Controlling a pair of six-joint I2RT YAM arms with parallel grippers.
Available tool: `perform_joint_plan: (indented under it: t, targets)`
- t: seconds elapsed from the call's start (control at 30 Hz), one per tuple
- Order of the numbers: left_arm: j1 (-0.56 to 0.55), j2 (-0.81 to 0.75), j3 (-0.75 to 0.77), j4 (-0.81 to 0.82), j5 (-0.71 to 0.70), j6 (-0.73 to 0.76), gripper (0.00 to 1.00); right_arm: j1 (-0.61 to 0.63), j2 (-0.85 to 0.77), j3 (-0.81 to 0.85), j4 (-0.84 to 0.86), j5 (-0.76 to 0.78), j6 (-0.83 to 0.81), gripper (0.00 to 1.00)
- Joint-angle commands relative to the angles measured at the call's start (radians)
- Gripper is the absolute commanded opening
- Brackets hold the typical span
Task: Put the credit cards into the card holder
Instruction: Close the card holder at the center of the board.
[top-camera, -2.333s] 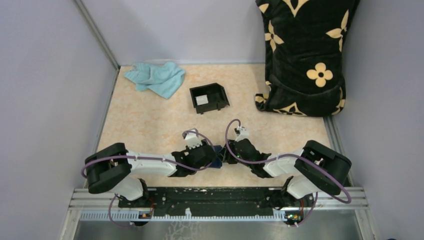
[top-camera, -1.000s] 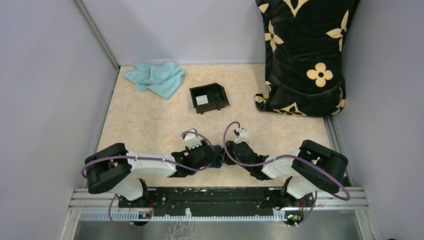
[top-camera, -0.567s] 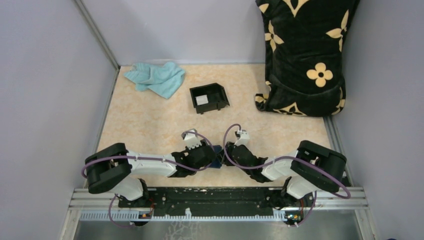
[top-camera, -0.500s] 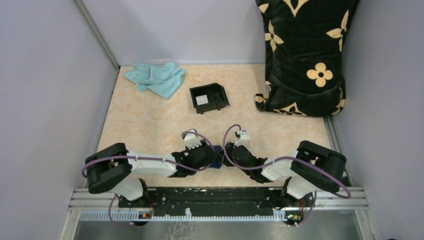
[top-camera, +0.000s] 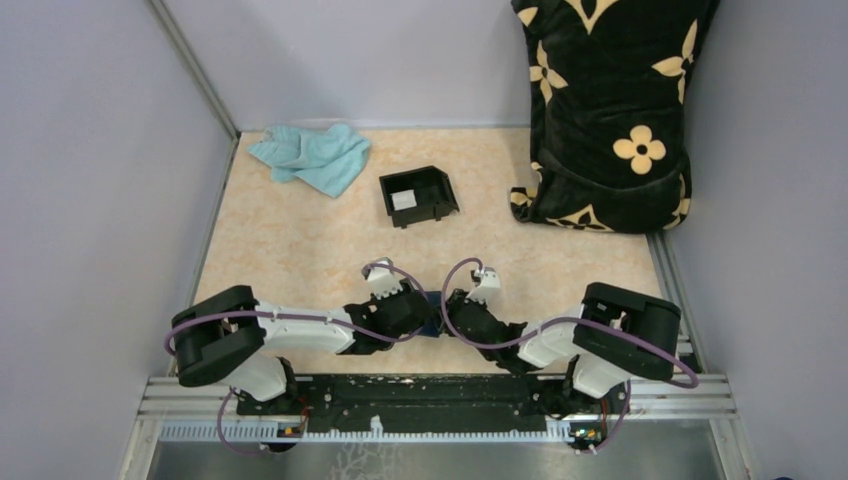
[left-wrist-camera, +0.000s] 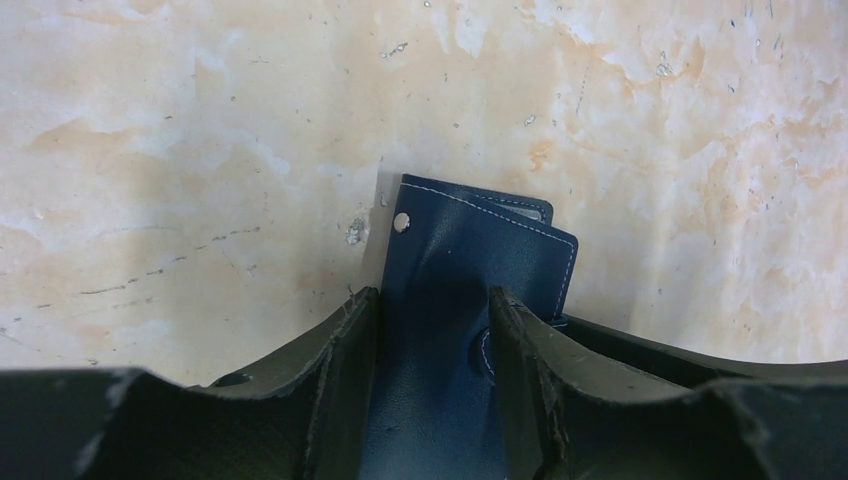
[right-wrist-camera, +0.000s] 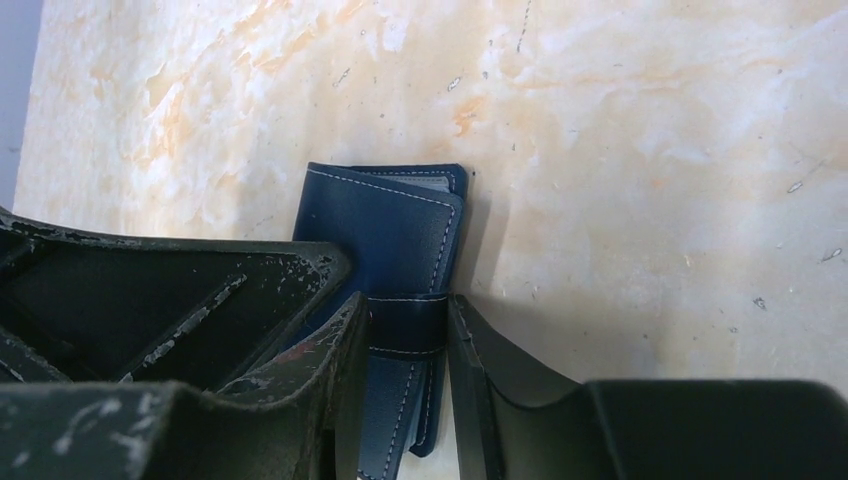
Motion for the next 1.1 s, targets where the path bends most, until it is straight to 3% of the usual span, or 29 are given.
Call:
perform_joint_plan:
  t: [0.0,0.4,0.87,1.07]
  targets:
    - [-0.012,0.104,-0.039,-0.068,0.210,-0.059,0.52,0.078,0.130,0.002,-0.276,-0.218,0.012,0.32]
    - [-0.012,0.113,-0.050,-0.067,0.225,-0.076,0.51,0.174,0.235,0.051,-0.321,-0.129,0.048,0.30]
    - [-0.012,0.099,-0.070,-0.059,0.248,-0.082,0.50,0.246,0.220,0.127,-0.450,-0.027,0.051,0.31]
    - [-0.012,0.091,-0.076,-0.042,0.260,-0.071,0.50,0.248,0.155,0.120,-0.488,0.020,0.059,0.37]
